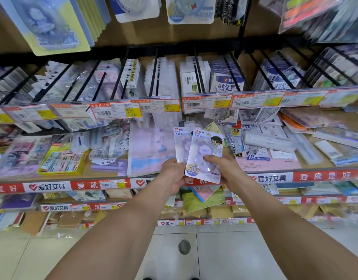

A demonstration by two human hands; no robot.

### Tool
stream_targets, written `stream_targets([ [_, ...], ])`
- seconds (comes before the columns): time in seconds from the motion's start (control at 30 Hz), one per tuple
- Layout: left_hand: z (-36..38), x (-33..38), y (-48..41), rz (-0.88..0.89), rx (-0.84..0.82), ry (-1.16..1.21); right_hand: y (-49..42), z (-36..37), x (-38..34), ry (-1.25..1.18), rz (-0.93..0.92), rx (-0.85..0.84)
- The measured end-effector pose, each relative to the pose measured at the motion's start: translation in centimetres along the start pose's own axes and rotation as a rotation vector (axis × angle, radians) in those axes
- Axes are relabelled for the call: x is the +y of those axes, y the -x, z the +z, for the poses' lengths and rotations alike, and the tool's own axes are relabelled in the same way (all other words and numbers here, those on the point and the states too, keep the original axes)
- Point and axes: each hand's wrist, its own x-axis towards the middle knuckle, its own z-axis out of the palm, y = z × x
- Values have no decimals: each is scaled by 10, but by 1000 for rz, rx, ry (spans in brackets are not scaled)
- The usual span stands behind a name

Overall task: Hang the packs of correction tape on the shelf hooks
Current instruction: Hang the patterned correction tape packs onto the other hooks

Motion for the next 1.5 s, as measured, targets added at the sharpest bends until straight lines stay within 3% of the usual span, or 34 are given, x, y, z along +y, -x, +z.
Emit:
stream_targets([
  [0.3, -15, -4, 32, 10, -44, 99, 31, -18, -8, -62, 4, -151],
  [0.53, -7, -7, 69, -36, -31, 191, 63, -14, 7, -122, -141, -136],
  [0.77, -6, -21, 111, 11, -59, 276, 101, -15, 5, -60, -117, -8],
  [0.93, -11, -32, 131, 37, -67, 307, 130, -22, -21, 5, -240, 69],
  [1.17, -21, -21, 163, 83, -71, 251, 152, -23, -74, -59, -325, -50],
  [1.5, -16, 32, 197, 319, -151, 235, 176, -4, -163, -163, -513, -173],
])
